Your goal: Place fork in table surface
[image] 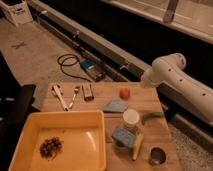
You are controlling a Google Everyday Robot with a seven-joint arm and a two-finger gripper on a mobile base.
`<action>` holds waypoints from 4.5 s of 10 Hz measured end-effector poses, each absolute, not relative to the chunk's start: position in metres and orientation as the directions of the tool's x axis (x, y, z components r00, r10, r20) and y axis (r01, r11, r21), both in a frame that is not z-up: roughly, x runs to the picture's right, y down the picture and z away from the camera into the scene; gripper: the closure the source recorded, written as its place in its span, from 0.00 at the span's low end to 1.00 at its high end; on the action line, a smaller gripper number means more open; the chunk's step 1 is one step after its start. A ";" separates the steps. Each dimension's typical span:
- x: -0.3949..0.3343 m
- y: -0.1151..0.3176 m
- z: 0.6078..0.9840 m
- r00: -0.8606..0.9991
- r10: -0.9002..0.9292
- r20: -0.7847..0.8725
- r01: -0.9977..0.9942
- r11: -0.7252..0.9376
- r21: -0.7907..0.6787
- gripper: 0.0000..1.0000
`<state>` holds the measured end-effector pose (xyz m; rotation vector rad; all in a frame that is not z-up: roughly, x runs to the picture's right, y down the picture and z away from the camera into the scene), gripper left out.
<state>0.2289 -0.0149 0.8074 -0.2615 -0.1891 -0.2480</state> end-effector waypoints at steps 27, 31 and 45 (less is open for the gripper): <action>-0.005 -0.057 0.794 0.514 -0.756 0.406 0.820 0.572 0.026 0.71; -0.112 -0.057 0.827 0.319 -0.829 0.458 0.916 0.393 0.073 0.71; -0.192 -0.025 0.908 0.142 -0.784 0.605 0.946 0.287 0.149 0.71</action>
